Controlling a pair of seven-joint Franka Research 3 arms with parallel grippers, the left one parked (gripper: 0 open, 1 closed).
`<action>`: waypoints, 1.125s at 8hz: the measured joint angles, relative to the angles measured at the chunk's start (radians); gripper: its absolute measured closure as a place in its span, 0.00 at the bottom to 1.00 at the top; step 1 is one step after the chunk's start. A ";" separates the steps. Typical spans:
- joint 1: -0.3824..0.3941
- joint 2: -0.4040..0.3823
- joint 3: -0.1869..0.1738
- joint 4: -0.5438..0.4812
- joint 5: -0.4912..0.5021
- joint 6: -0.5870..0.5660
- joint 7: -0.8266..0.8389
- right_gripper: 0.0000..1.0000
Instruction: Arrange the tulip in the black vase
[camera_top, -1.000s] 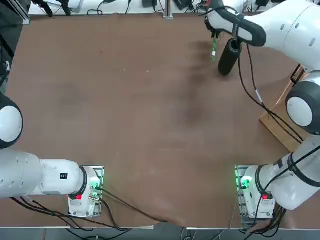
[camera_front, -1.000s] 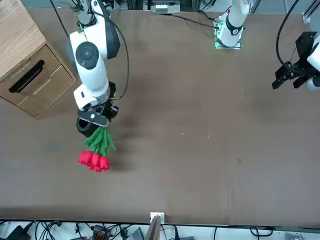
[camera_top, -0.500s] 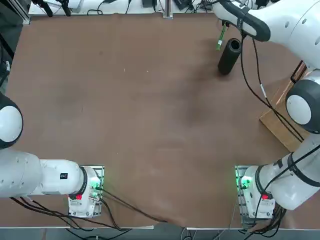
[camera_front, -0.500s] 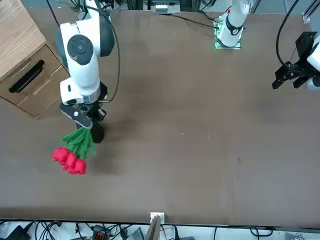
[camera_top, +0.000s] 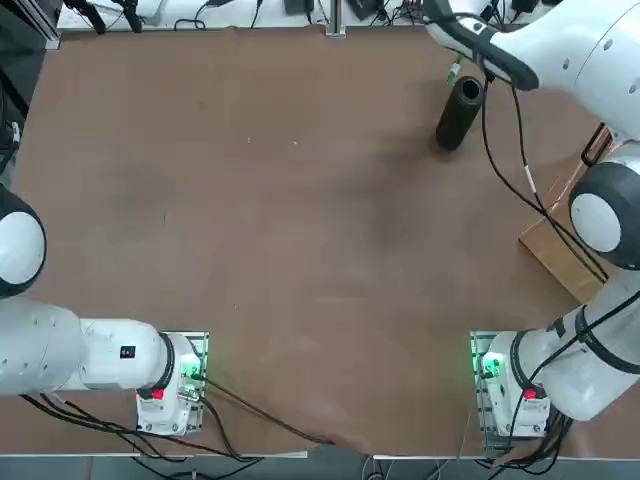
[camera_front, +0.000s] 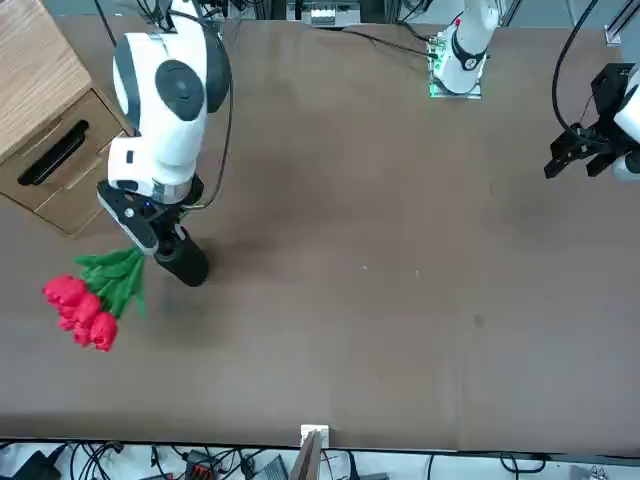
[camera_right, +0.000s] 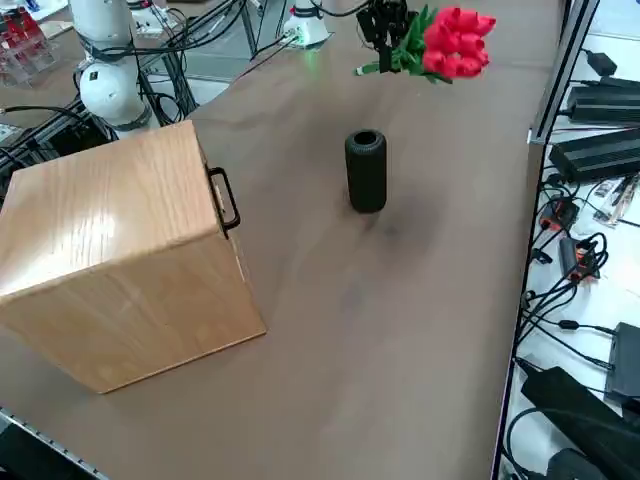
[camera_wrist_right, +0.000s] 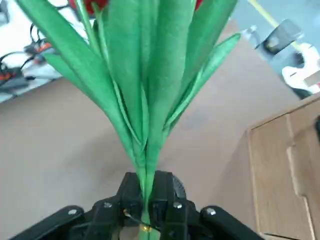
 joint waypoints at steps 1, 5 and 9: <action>0.012 0.003 0.001 0.000 -0.059 -0.018 0.123 0.90; 0.030 0.047 0.003 0.001 -0.242 -0.147 0.338 0.90; 0.037 0.139 0.004 0.002 -0.373 -0.264 0.475 0.90</action>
